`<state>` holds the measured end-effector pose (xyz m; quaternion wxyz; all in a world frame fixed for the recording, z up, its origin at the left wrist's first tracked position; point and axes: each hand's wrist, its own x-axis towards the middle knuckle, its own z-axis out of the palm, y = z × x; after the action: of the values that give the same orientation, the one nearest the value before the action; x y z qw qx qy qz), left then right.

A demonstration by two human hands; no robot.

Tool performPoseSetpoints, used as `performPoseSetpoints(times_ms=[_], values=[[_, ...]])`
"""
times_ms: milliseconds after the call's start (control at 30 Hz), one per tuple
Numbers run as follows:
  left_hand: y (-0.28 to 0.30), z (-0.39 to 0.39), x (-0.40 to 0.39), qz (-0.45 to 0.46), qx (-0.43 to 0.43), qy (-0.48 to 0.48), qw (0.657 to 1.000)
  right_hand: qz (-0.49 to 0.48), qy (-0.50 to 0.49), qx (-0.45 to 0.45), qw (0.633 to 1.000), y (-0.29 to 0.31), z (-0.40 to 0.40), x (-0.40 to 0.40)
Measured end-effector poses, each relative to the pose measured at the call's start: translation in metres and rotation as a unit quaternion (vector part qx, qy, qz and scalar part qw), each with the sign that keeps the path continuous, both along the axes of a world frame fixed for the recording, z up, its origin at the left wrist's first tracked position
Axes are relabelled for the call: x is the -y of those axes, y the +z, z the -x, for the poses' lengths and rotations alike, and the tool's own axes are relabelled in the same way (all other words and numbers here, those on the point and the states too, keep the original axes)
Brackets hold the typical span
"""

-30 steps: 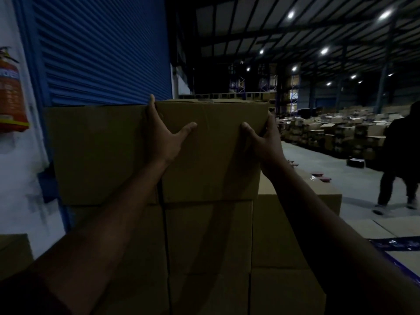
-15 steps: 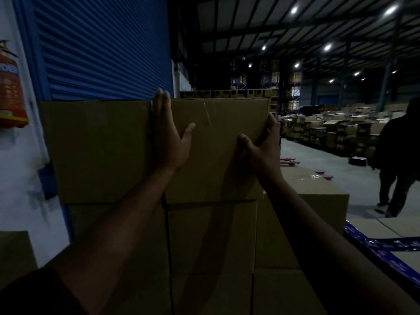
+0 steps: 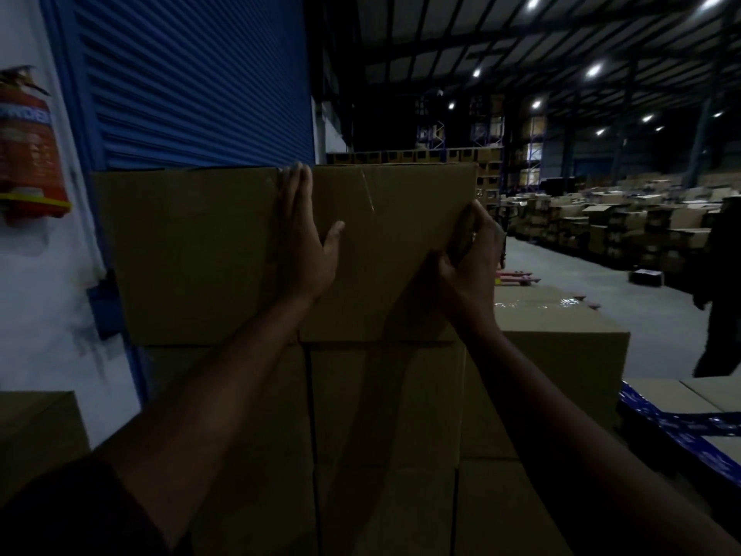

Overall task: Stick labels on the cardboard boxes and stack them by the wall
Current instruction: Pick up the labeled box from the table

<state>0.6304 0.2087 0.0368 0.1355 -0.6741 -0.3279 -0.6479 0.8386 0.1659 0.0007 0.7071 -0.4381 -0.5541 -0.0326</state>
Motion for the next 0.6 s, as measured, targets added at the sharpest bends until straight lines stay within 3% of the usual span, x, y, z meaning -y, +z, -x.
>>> performPoseSetpoints(times_ms=[200, 367, 600], values=[[-0.046, 0.017, 0.035, -0.004, -0.038, -0.008, 0.999, -0.008, -0.043, 0.082, 0.996, -0.040, 0.022, 0.028], [-0.111, 0.038, 0.070, 0.041, -0.061, 0.005, 0.997, 0.053, 0.028, 0.128, 0.990, -0.086, 0.063, 0.051], [-0.186, 0.100, 0.112, 0.103, -0.056, 0.085, 0.989, 0.058, 0.139, 0.186, 0.971, -0.137, 0.137, 0.065]])
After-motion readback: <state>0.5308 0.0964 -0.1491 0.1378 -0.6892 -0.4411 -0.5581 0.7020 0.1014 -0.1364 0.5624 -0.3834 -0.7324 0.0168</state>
